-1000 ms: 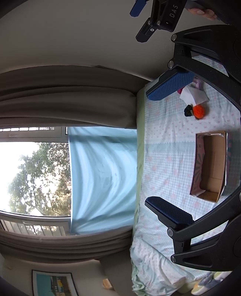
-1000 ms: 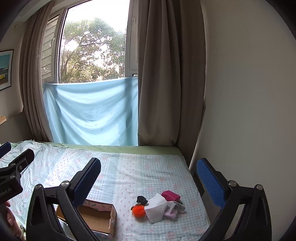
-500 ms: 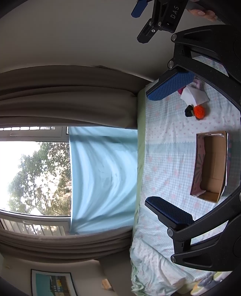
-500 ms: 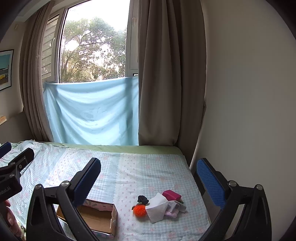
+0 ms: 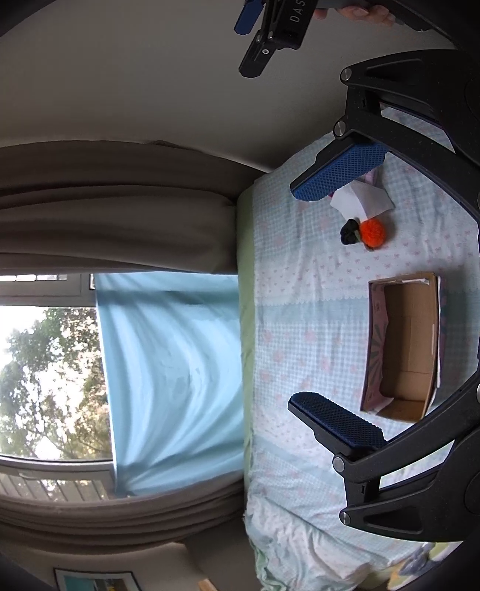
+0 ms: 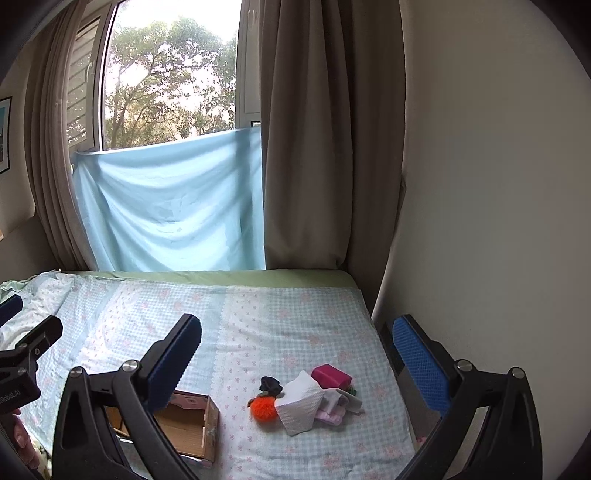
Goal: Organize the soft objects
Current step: 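Grasp the white towel with the left tool while the right tool grasps the pink pouch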
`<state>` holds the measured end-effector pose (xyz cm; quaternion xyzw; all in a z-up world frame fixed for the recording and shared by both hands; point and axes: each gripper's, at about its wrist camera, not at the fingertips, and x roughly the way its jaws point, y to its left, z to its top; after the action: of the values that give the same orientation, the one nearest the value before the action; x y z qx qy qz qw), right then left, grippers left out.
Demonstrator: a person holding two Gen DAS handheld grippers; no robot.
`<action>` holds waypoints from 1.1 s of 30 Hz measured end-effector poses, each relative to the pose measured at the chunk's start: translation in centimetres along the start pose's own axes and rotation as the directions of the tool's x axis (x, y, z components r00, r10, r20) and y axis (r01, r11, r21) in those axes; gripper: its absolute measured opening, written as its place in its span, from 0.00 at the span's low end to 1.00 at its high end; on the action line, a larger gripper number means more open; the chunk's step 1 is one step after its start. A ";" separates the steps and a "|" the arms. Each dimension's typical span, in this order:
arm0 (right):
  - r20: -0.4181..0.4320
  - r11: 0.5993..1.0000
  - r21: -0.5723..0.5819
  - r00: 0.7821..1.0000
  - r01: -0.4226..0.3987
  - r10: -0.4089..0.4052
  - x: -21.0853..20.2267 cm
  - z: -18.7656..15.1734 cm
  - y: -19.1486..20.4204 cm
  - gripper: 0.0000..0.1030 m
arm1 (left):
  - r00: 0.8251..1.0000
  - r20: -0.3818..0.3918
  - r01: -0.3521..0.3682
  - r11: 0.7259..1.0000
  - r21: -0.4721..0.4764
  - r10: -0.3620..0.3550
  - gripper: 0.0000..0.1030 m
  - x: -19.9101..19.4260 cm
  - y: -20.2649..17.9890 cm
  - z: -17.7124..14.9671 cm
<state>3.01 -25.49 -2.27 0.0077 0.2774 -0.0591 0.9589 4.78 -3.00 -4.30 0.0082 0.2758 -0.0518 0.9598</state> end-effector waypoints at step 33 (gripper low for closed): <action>-0.518 0.958 0.164 0.806 -0.236 0.287 41.2 -20.7 -15.4 1.00 | 0.806 -0.515 0.457 0.860 0.227 -0.292 0.88 38.7 -22.5 -24.5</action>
<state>24.76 -44.29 -41.47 0.1059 0.5274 0.0656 0.8404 22.08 -28.02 -45.34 0.1307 0.4796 -0.2862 0.8192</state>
